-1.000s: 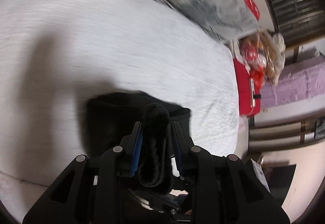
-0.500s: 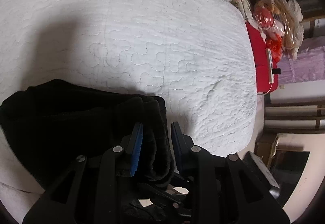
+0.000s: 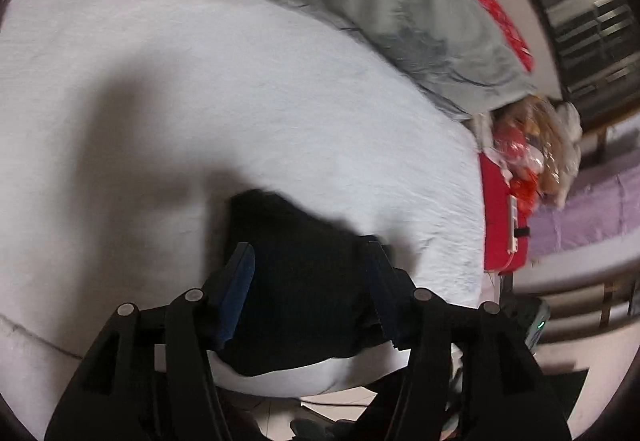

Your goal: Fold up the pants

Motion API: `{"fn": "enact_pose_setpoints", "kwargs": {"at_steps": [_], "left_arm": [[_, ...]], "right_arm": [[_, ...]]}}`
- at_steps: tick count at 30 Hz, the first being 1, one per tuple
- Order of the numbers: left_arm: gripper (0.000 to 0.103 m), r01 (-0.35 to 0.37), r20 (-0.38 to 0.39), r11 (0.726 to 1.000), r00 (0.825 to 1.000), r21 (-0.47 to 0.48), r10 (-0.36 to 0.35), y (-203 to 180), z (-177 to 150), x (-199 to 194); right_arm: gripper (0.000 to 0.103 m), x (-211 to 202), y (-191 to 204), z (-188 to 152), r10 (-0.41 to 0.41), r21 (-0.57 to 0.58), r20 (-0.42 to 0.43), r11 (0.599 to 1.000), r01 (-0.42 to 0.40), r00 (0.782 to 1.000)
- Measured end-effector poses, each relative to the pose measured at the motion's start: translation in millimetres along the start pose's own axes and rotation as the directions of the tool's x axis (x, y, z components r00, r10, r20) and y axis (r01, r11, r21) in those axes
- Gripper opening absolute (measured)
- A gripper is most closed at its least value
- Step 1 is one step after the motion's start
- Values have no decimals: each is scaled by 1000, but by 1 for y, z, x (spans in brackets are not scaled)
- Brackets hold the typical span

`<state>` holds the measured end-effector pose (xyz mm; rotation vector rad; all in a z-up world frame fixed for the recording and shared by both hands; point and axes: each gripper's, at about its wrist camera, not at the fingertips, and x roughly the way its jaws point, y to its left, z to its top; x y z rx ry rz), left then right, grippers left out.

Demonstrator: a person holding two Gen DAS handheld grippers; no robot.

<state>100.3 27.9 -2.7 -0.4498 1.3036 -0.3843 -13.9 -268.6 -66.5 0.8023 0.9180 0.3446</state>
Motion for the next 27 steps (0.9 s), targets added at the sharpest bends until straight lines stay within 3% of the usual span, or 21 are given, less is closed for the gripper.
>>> {"fn": "enact_pose_setpoints", "kwargs": {"at_steps": [3,9,10,11,13,17,20,22,27], "left_arm": [[55,11,-31,999,999,-44,-12,17,-7,16],[55,-64,-28,998,998,-25,64,16,-11,47],[55,-72,-22,997,997,-35,72,16,-9,51],[55,-85,-16,995,996,-47,85,14,-6,54],[48,-83,6,994,996,-71,83,11,-2,53],[43,-143,-13,986,990,-91,143,19,5,68],[44,-141,-39,982,990,-126,137,28,3,79],[44,-129,-34,983,991,-129,126,29,2,75],[44,-86,-10,989,996,-123,86,29,-7,44]], "right_arm": [[65,25,8,11,-9,-15,-41,1000,8,999],[64,66,9,17,-90,-44,-84,995,87,992],[52,69,9,15,-102,-63,-90,993,97,991],[25,72,11,15,-111,-93,-97,990,101,989],[19,73,15,14,-139,-157,-115,980,120,984],[18,50,18,27,-123,-186,-27,976,116,992],[19,68,2,23,-185,-182,-88,969,166,979],[22,72,-2,19,-197,-192,-82,965,178,977],[36,51,-3,23,-103,-108,-114,990,91,988]]}}
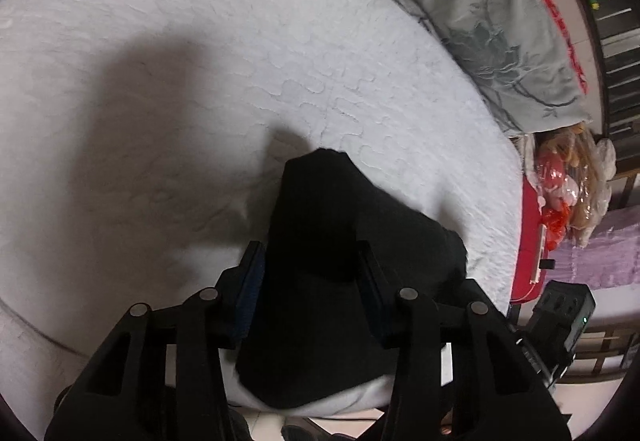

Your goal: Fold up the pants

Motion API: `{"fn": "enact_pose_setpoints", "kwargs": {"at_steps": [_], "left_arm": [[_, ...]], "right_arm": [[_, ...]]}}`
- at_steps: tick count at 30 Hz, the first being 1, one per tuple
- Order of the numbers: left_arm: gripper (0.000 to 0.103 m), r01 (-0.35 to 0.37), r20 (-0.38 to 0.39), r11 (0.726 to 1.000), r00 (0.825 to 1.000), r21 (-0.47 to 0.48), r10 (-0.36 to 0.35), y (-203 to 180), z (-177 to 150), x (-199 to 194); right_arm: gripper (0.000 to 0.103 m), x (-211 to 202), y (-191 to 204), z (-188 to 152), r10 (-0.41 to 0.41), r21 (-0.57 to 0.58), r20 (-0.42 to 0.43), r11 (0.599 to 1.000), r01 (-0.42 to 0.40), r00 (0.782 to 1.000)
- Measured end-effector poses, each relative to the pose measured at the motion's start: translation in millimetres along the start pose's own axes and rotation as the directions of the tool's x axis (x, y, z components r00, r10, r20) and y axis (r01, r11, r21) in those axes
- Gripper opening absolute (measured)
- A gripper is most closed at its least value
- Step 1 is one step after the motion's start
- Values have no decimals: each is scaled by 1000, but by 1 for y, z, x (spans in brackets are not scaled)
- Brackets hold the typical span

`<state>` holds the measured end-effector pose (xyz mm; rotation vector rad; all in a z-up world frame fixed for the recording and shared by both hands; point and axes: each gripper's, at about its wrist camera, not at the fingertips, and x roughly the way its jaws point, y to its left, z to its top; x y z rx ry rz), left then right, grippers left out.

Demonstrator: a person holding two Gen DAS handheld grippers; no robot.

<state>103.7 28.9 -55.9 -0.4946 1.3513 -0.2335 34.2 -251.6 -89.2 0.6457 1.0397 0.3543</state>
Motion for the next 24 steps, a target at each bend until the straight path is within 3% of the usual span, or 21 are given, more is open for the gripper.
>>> {"fn": "enact_pose_setpoints", "kwargs": {"at_steps": [2,5,11,14,17,20,21,24], "left_arm": [[44,16,24,1000,1000,8,-16,1,-12,-15],[47,69,37,997,997,-27,-68,8,-35,-26],[49,103,-2,990,995,-101,-104,16,-71,-9],[49,117,-31,983,992,-141,-122,21,-77,-4],[49,153,-17,973,987,-172,-158,23,-80,-12],[50,169,-7,971,985,-170,-173,18,-76,-17],[55,172,-8,970,984,-172,-175,17,-76,-16],[55,164,-20,968,985,-191,-170,15,-72,-8]], "right_arm": [[43,-11,-1,-4,21,8,-1,1000,-21,1000],[43,-22,-2,-17,43,19,-7,999,-42,999],[43,-8,-2,-33,24,47,-39,999,-22,999],[43,-11,-1,-34,-17,58,1,998,17,1000],[43,-26,-4,-32,32,103,70,994,-39,997],[43,-29,-6,-29,91,133,54,986,-97,994],[43,-28,-7,-30,101,151,47,983,-107,994],[43,-21,-9,-30,114,192,21,975,-116,993]]}}
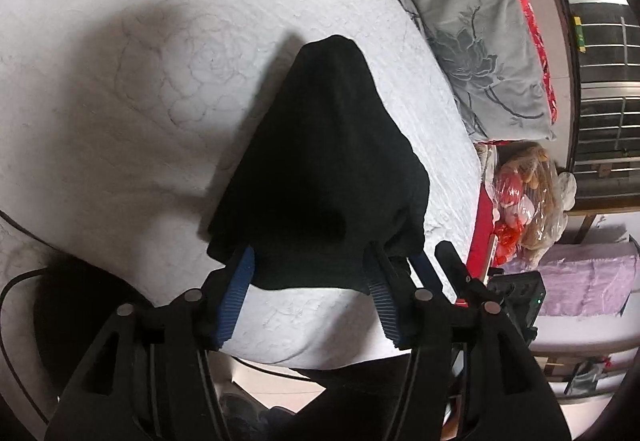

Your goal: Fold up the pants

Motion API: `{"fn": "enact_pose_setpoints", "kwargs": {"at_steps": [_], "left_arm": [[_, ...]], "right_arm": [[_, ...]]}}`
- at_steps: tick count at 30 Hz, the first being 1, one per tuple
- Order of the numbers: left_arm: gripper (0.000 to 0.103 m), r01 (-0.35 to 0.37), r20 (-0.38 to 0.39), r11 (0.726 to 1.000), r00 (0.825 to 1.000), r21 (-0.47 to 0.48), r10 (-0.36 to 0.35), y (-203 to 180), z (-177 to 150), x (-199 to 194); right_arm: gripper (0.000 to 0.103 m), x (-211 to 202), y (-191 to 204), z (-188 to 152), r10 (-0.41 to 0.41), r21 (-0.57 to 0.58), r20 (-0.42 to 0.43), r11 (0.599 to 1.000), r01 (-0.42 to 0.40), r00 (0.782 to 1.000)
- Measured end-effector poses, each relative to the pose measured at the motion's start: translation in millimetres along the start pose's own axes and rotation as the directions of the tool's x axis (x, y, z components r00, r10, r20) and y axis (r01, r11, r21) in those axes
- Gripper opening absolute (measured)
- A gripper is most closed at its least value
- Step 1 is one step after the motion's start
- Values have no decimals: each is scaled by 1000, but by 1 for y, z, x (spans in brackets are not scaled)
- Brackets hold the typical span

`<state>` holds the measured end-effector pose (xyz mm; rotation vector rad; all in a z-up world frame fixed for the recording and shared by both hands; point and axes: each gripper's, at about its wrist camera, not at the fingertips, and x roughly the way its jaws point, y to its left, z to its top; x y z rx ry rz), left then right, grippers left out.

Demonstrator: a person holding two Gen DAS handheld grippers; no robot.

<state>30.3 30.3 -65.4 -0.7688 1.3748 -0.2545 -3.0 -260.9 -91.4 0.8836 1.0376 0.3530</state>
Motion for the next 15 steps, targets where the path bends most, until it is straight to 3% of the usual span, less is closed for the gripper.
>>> {"fn": "enact_pose_setpoints", "kwargs": {"at_steps": [9,15], "left_arm": [[56,35,-22,995,999,-93,-37,6,13,11],[62,32,-21,997,999,-64,-33,0,6,8]], "right_arm": [[48,4,-1,1,-5,59,-43,998,7,999],[54,7,-3,1,-14,94,-66,995,20,998]]}}
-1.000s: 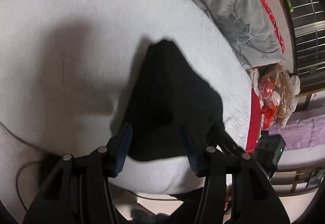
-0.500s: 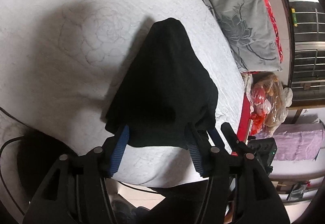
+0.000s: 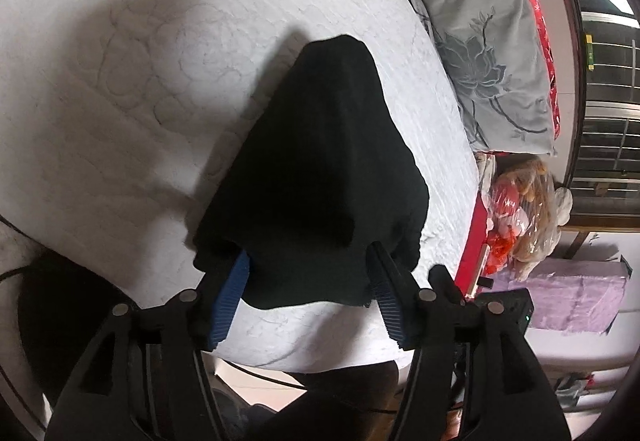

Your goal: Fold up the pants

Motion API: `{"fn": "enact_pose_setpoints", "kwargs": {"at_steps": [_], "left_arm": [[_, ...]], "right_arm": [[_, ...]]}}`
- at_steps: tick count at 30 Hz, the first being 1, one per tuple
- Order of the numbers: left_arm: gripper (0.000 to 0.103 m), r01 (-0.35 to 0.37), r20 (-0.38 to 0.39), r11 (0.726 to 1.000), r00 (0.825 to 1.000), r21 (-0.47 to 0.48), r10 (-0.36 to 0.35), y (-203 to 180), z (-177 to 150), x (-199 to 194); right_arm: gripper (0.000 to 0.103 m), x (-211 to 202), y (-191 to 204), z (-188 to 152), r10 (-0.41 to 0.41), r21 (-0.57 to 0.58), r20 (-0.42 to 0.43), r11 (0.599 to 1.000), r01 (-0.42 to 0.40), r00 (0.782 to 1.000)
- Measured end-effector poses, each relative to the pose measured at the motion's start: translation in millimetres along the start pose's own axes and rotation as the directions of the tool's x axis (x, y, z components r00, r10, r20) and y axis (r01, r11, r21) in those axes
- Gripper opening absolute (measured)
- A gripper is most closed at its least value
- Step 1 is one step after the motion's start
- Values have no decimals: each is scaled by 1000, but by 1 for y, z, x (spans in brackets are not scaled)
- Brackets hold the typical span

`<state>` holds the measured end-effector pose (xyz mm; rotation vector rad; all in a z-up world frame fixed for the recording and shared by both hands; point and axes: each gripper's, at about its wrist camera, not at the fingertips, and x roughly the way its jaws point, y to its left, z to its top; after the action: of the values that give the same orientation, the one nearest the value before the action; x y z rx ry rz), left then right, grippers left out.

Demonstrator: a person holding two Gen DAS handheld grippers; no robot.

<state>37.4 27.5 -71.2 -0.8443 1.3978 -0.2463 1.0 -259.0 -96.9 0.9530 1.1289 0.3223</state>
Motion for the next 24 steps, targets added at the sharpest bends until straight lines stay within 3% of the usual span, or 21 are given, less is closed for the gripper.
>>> {"fn": "enact_pose_setpoints", "kwargs": {"at_steps": [6,7,8,9,10,12,15,18,24], "left_arm": [[63,-40,3,999,999,-22,40,0,12,12],[57,-58,1,998,998,-29,58,0,14,14],[53,-75,-2,997,997,-36,75,0,16,15],[40,-86,-2,996,996,-37,86,0,15,15],[30,-102,-3,994,995,-38,102,0,15,13],[23,-84,-9,995,996,-45,83,2,14,7],[22,-47,-10,998,999,-37,47,1,6,-8],[22,-55,-21,998,998,-24,54,4,1,-5],[23,-108,-55,994,993,-5,108,13,-2,14]], "right_arm": [[55,16,6,2,-20,-29,12,999,20,1000],[48,17,6,2,-24,-38,19,999,24,1000],[29,19,6,2,-29,-43,28,999,30,999],[20,21,5,2,-32,-41,26,999,33,999],[19,22,3,2,-21,-36,16,999,21,1000],[17,15,4,0,17,-24,28,1000,-16,999],[13,-7,12,-4,98,-35,51,995,-96,994],[13,-20,10,-12,134,-29,54,991,-133,989],[13,7,-34,-23,15,40,13,999,-16,1000]]}}
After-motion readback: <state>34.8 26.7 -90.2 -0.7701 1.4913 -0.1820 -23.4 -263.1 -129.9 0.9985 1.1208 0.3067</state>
